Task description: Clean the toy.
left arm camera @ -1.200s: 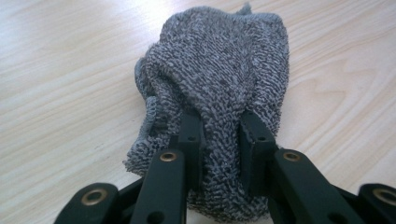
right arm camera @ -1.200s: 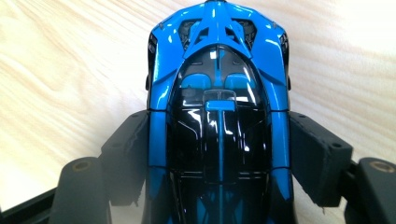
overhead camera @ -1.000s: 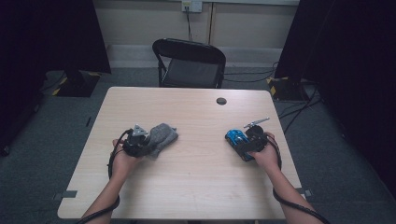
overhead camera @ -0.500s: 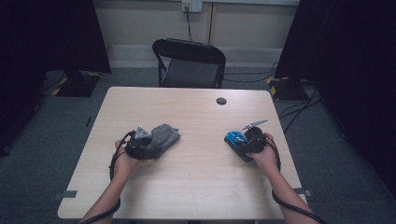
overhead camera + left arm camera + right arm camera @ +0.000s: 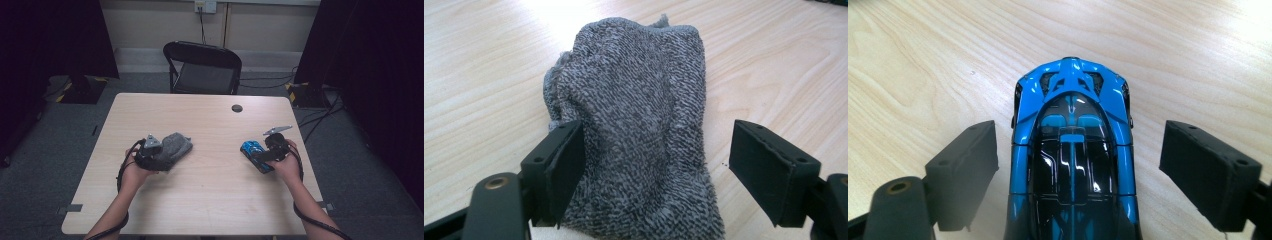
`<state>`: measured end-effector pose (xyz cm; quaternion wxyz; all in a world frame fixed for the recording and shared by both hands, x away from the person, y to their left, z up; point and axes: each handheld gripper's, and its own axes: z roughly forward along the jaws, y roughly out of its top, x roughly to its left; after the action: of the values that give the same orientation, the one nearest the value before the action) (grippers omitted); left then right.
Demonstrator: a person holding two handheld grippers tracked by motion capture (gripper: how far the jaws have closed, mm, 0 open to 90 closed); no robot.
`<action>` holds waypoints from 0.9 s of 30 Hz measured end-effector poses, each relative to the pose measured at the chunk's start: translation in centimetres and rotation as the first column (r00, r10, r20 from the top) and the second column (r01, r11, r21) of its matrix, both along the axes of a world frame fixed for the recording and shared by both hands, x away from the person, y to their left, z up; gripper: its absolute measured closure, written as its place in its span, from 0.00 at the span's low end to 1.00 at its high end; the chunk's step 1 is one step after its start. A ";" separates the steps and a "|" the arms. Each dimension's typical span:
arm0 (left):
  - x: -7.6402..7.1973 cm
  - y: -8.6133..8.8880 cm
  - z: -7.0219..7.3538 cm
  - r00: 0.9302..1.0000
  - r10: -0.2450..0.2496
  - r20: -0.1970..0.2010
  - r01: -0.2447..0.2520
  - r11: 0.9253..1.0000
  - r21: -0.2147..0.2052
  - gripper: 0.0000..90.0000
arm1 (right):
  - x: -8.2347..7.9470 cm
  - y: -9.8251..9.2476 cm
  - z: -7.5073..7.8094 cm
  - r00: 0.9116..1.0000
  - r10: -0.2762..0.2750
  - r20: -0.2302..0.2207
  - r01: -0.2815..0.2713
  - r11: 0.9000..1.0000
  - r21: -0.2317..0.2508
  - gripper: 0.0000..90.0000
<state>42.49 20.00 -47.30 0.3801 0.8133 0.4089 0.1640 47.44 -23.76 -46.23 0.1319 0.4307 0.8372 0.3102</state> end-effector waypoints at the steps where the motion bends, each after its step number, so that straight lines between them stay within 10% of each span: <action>1: 0.0 0.0 0.1 1.000 0.002 -0.002 -0.002 1.000 0.002 0.22 | -0.1 0.0 0.0 1.000 0.001 0.001 -0.001 1.000 0.002 0.16; 27: -1.6 -2.8 2.1 0.995 -0.101 0.013 0.101 0.994 -0.040 0.17 | -1.8 3.5 0.6 0.991 0.134 0.019 -0.134 0.991 0.024 0.16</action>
<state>40.86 17.18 -45.15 0.4065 0.8242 0.3684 0.1405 45.61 -20.22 -45.61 0.1123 0.3724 0.8591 0.3326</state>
